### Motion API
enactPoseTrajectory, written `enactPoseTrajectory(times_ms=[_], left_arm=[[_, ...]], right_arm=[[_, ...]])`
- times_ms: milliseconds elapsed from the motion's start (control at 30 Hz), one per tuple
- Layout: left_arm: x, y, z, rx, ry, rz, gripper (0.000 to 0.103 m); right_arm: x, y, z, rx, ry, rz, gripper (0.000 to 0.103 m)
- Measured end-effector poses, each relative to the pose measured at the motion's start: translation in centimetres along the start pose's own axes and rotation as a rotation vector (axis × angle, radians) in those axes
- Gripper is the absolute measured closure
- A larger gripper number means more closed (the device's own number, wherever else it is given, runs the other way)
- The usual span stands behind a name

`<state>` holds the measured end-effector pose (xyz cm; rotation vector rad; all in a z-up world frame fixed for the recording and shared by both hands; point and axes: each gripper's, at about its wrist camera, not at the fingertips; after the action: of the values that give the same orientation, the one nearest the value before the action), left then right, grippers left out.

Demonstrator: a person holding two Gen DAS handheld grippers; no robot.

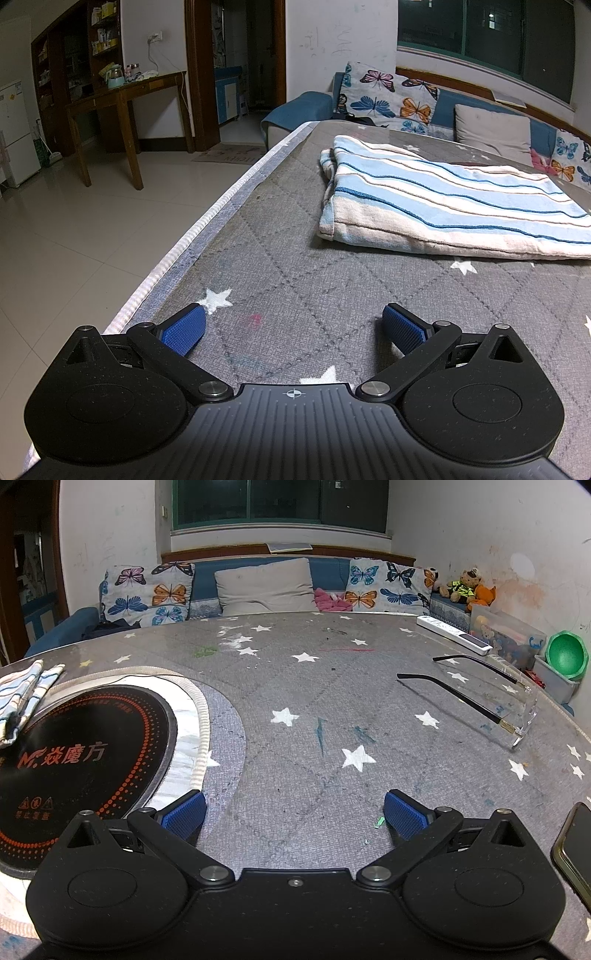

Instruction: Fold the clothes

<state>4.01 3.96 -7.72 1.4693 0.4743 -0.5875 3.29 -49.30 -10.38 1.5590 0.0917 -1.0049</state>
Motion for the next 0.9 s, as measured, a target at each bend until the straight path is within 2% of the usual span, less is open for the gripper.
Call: enactPoseTrajectory(times_ms=[900], left_arm=[[0.03, -0.01, -0.01, 0.0, 0.0, 0.0, 0.0]], right_arm=[[-0.65, -0.71, 0.3, 0.001, 0.001, 0.0, 0.0]])
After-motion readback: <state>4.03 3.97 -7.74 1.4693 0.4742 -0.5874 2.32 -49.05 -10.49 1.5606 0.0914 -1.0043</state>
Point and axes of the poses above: each gripper's, at about its wrist camera, not at the fingertips, and x roughly the way its jaws point, z to its right, y to its top, and after that the axes turned 8 degrees about -y, right-handed
